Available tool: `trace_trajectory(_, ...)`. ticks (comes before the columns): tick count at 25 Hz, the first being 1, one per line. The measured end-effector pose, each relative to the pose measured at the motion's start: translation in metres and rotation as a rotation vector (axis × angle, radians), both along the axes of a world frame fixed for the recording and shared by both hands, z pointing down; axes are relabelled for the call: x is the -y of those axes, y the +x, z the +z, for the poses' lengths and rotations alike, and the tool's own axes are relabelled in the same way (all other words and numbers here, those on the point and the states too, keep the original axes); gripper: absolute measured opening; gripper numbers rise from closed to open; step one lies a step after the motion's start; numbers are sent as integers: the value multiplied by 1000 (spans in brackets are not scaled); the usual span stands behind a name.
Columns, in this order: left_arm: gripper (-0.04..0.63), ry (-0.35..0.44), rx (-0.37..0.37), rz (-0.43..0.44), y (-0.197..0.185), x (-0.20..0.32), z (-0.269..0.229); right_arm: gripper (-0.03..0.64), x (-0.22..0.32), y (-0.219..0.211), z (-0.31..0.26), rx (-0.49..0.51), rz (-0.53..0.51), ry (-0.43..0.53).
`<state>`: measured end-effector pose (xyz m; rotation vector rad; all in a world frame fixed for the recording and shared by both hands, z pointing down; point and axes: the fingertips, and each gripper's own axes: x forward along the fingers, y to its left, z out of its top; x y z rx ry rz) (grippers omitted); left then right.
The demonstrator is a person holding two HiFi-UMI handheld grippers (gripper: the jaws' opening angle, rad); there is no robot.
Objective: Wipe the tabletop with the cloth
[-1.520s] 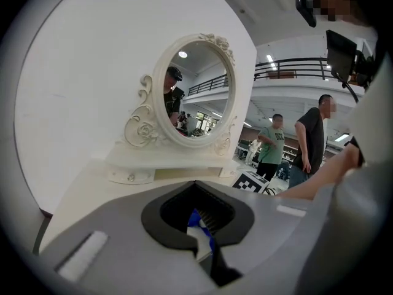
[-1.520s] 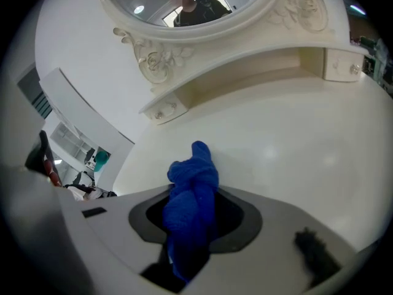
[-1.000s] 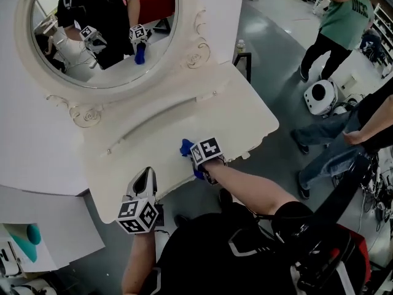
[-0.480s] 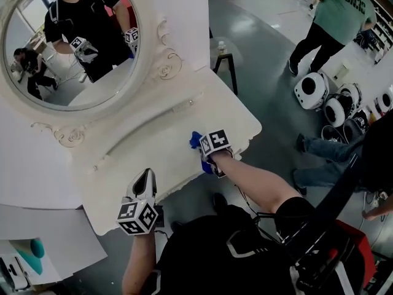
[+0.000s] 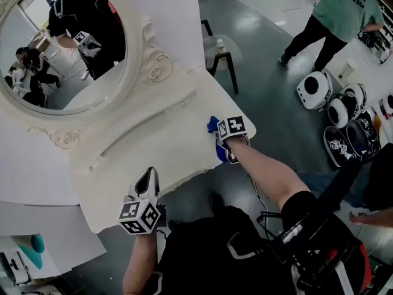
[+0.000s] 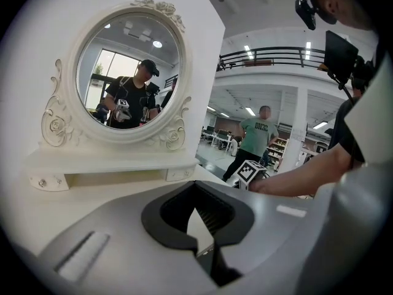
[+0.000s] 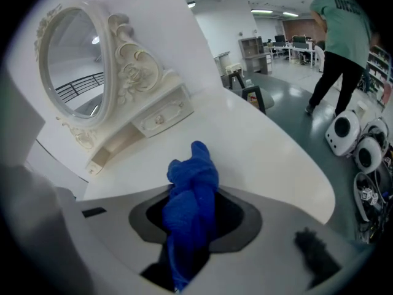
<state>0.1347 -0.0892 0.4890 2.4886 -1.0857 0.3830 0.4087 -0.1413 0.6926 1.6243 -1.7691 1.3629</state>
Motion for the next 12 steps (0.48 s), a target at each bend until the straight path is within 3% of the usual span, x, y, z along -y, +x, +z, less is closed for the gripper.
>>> trace_trajectory(12,8,-17,20,-54,-11,-11,5,132,-11,114,1,-83,152,-17)
